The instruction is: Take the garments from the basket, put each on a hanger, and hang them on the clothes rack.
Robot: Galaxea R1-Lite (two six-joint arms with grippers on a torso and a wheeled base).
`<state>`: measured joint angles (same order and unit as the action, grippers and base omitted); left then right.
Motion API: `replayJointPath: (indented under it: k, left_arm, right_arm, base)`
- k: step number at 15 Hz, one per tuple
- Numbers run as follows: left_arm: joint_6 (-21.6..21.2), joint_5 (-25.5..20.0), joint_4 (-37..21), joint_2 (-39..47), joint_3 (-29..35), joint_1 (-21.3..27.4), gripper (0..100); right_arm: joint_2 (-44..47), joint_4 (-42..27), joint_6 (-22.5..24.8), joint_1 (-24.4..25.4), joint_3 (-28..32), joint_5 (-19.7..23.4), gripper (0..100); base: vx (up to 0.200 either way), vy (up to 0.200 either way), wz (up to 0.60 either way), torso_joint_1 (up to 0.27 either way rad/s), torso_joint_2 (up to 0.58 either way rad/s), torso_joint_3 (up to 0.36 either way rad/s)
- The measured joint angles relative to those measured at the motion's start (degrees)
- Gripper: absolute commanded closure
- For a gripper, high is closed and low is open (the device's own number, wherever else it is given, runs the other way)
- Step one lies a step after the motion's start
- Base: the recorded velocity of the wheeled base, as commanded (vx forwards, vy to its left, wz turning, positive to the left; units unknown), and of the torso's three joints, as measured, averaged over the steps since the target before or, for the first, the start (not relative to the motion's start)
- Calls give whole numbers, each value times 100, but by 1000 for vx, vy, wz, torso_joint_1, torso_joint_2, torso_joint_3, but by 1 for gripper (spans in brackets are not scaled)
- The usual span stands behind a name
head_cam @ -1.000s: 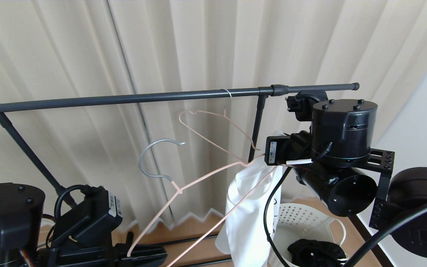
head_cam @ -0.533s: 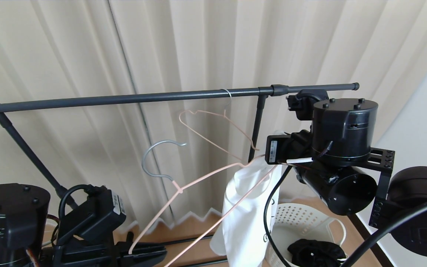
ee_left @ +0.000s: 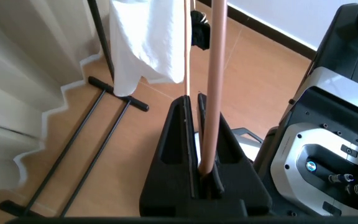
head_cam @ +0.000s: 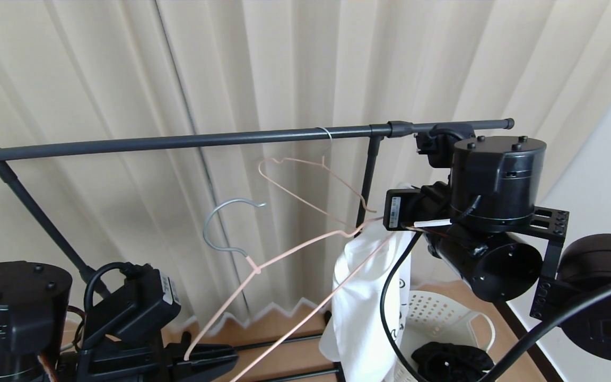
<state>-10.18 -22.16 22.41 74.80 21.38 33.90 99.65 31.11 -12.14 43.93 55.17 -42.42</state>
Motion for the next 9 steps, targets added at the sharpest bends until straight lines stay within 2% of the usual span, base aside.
replayJointPath:
  k: [6, 9]
  left_arm:
    - [4, 9, 23, 45, 99, 20, 100]
    - [6, 364, 39, 119, 166, 57, 100]
  right_arm:
    - [29, 20, 2, 11, -16, -24, 100]
    - [40, 17, 21, 18, -11, -279, 100]
  base:
    - [0, 0, 0, 0, 0, 0]
    - [0, 0, 0, 0, 0, 0]
